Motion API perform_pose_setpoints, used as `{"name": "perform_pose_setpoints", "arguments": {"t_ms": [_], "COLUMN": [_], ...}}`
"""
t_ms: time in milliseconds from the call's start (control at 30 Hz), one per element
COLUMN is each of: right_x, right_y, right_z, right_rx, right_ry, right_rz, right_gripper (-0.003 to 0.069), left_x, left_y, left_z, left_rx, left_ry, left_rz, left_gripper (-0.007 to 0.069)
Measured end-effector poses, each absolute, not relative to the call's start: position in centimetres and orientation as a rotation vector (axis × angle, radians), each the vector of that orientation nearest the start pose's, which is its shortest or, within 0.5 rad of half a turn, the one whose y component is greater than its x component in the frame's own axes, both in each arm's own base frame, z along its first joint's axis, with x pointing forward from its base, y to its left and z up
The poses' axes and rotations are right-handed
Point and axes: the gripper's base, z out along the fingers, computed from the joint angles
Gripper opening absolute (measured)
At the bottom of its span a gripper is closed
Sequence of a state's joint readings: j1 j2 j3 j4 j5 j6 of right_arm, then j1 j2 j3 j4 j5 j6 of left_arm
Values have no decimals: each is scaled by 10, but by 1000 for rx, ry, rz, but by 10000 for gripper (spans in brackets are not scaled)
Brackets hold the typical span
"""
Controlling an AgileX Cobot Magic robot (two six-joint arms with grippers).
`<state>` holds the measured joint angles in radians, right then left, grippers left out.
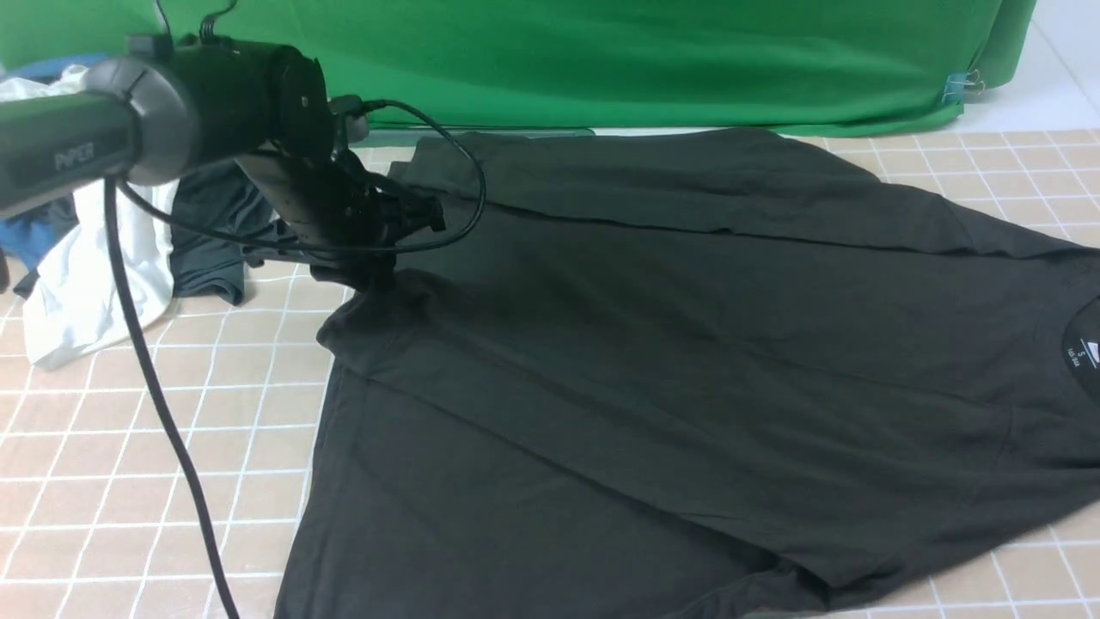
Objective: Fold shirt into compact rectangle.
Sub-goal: 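Fold the left side of the black T-shirt inward over its body, then grab the top left corner of the dark shirt with the left gripper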
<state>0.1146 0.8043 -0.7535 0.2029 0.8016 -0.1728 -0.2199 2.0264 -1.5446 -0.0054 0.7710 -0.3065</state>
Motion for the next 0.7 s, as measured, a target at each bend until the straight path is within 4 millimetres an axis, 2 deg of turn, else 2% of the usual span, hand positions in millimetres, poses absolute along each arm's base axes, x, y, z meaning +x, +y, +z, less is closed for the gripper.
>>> {"name": "perform_pose_setpoints", "arguments": {"t_ms": [100,167,233,300,367,500,700], "right_x": [145,145,145,145,145,145,147], "right_y": [30,30,30,30,30,30,30], "right_z": [323,323,323,323,323,323,325], "right_rx": [-242,-242,-242,-241,-240,-237,-198], "right_ry": [2313,2313,2313,2310,2307,2302,2287], "right_rz": [211,211,211,211,210,210,224], "right_gripper": [71,71,71,71,71,71,71], "left_x": [434,439,453,464,471,494,523], "left_y": [-94,-91,-81,-74,-70,-74,-83], "left_z": [218,226,248,260,263,251,201], "left_rx": [-149,-186,-288,-363,-406,-438,-495], "left_ry": [2694,2669,2597,2550,2529,2523,2559], "left_rz": [-170,-189,-286,-382,-452,-592,-680], "left_gripper": [271,311,408,461,493,527,517]}}
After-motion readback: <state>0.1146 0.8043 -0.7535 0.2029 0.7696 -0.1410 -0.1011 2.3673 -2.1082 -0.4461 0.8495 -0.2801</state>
